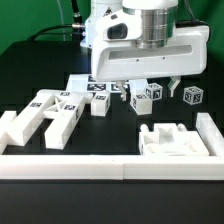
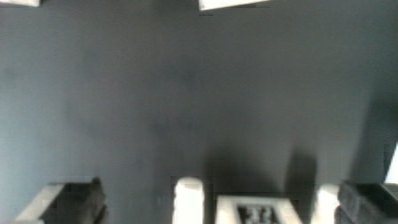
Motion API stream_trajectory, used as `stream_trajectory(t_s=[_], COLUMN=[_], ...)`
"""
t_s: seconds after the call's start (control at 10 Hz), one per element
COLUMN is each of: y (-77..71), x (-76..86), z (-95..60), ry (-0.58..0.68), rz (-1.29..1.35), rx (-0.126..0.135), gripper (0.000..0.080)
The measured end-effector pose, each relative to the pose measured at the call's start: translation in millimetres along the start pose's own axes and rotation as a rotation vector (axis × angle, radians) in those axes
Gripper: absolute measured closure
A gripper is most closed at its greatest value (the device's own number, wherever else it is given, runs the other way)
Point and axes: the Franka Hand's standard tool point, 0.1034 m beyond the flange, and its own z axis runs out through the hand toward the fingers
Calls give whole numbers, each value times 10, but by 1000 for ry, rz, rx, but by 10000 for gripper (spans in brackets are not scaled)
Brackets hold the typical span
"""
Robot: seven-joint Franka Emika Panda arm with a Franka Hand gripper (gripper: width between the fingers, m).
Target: Assemble chair
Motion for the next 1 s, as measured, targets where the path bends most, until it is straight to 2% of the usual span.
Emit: stream_trajectory(t_s=[0.1,0.3,0.4,0.6,0.8,1.0], y=[31,8,-7,-34,-55,77], x=[-26,-322,-413,-388,-429,-426], z=[31,134,175,164,193,193], ry=[-32,-176,-245,-387,-543,-675], rz=[2,9,12,9,6,-154], rx=[1,8,14,30,44,19], gripper=[150,150,150,150,150,150])
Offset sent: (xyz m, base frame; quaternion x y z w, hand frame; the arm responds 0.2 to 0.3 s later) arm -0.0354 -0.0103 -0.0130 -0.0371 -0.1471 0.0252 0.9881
